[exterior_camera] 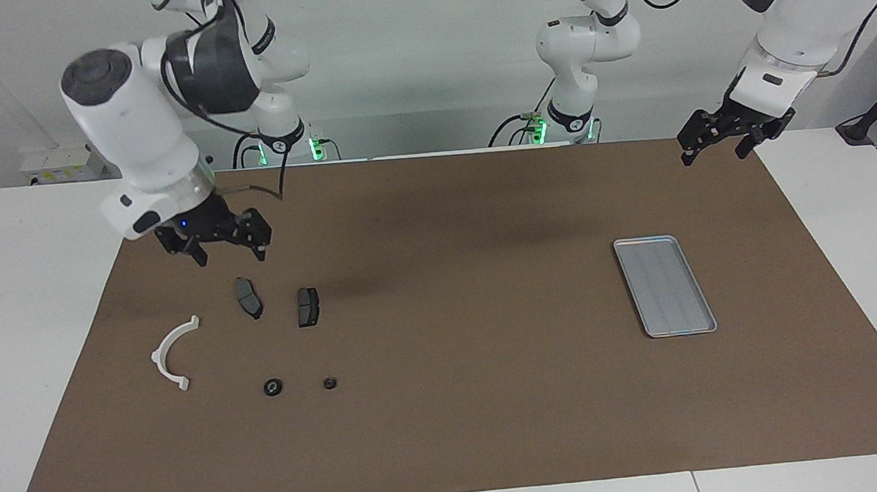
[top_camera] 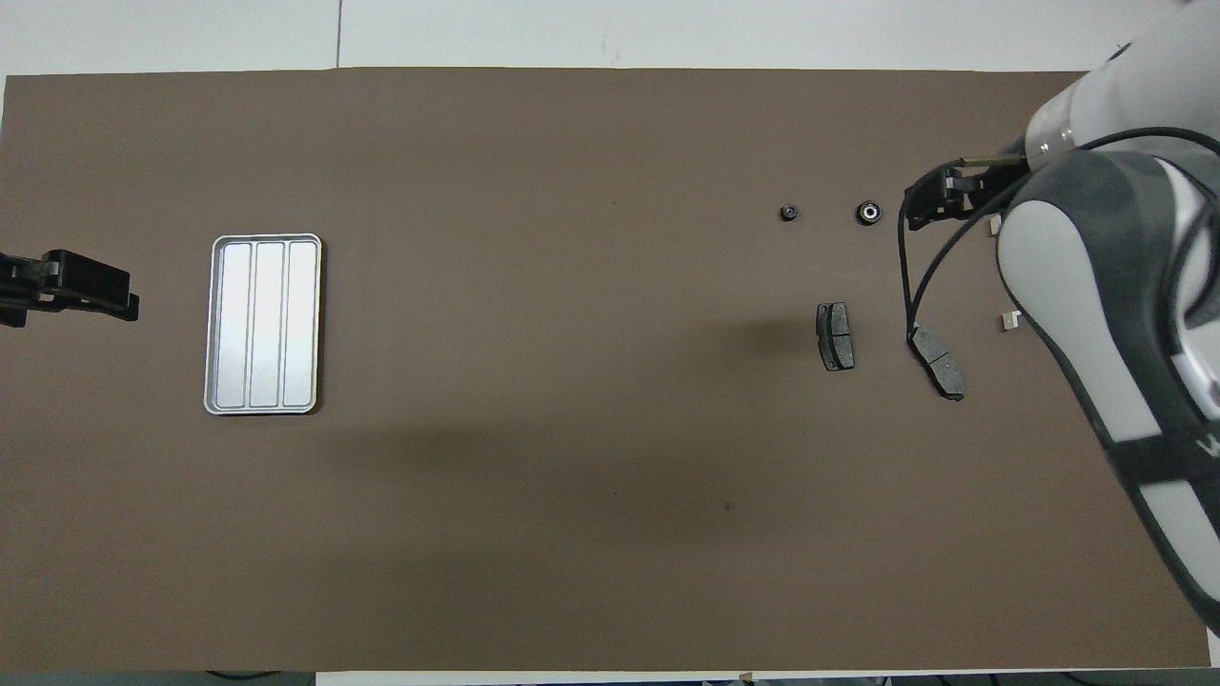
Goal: Place bearing gear from tray to pile
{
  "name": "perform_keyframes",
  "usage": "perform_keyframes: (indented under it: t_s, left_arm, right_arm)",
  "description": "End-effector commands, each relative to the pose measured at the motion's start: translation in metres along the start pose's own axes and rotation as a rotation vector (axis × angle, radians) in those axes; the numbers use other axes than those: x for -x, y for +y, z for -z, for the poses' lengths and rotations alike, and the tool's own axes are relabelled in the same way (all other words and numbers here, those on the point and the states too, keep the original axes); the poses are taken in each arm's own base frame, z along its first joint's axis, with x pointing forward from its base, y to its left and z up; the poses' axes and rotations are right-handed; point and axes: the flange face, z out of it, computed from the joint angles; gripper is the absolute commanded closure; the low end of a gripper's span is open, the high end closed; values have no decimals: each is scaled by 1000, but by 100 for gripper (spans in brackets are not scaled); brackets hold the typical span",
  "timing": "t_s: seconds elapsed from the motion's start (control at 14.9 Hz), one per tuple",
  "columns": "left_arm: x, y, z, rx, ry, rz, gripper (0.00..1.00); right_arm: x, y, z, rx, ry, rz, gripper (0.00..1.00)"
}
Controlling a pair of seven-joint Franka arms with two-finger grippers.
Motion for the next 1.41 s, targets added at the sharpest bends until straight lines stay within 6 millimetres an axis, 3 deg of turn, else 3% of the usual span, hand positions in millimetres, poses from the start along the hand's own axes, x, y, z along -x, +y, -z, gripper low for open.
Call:
perform_keyframes:
  t_s: [0.0, 0.2, 0.47, 1.34]
  left_arm:
    - [8, 1, 1, -1, 5, -3, 0]
    - [8, 1, 1, -1, 5, -5, 0]
    - [8, 1, 1, -1, 5, -5, 0]
    - [8, 1, 1, -1, 5, -5, 0]
  right_arm:
    - [51, 2, 38, -23, -22, 21, 0]
    - [78, 4, 64, -8, -50, 25, 0]
    - [69, 11, 85, 49, 43, 20, 0]
    - [73, 13, 85, 70, 22, 21, 0]
